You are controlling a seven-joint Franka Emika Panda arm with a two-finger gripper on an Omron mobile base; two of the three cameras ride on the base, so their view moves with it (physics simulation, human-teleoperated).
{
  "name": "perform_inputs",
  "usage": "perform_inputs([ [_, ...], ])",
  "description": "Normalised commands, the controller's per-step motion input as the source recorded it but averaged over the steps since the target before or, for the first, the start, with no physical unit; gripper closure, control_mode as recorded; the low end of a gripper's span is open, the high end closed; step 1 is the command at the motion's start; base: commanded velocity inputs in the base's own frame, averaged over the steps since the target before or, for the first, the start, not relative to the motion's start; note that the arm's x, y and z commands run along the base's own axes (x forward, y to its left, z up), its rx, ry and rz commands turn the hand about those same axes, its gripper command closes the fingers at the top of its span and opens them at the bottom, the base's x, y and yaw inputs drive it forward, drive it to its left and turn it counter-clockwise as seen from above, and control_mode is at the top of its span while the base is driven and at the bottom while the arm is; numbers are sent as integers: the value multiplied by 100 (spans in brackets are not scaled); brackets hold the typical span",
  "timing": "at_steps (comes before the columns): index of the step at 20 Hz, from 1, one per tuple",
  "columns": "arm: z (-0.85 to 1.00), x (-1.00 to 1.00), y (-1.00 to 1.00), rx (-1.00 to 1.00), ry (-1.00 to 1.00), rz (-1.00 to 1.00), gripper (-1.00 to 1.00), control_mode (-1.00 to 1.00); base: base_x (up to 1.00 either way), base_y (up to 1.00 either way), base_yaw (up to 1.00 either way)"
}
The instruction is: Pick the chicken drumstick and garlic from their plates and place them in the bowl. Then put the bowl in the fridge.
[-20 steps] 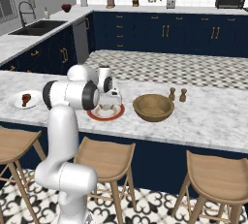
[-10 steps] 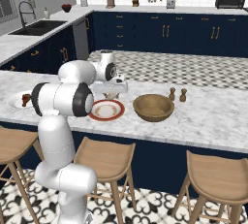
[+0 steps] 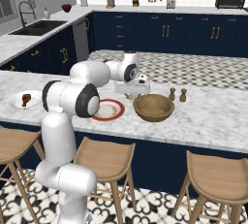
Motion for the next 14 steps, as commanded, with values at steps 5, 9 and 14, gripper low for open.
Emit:
perform_inputs([
  [5,-9,26,-100,8,5,-5,100,-100,0,0,0],
  [9,-20,48,-97,7,9,0,100,-100,0,0,0],
  [14,-45,30,-36,0,4,0,100,-100,0,0,0],
])
